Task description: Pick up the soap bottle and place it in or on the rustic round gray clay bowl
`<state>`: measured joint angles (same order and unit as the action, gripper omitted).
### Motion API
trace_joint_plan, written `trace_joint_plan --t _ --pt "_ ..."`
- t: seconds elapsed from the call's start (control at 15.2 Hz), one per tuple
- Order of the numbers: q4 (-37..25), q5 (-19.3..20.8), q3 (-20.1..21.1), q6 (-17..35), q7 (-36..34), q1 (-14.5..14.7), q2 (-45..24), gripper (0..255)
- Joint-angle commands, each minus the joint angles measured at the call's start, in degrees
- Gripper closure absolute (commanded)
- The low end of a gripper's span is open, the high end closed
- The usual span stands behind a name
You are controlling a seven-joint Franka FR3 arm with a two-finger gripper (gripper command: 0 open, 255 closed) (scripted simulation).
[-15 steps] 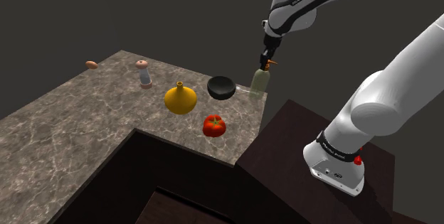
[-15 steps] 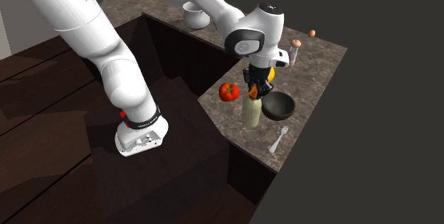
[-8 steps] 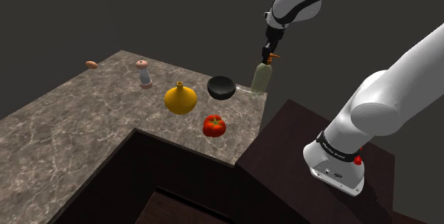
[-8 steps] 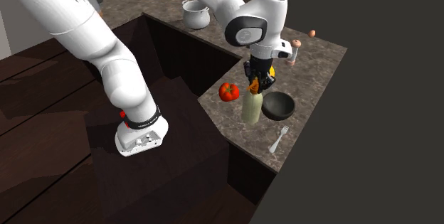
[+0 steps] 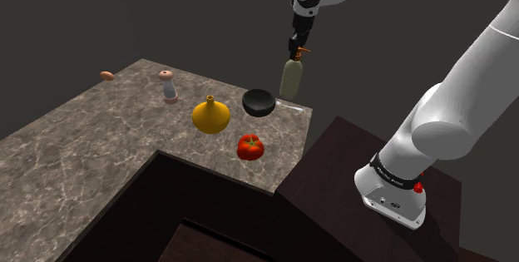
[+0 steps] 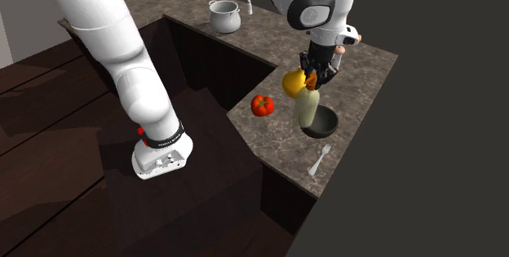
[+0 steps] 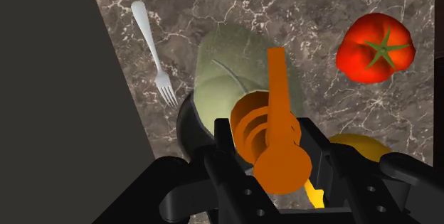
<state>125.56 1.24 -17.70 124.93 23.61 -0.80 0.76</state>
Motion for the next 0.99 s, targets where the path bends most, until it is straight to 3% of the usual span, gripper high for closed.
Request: trace_joint_plan --t 0.0,0.66,0.92 --pt "-5.45 -1.1 0.53 -2.75 -0.44 0.55 -2.85 255" --pt "-36.65 -5.98 2.42 -16.43 -1.67 0.58 -21.03 255" --pt "-34.36 -6.18 2.53 -13.6 -1.55 0.6 -21.6 255"
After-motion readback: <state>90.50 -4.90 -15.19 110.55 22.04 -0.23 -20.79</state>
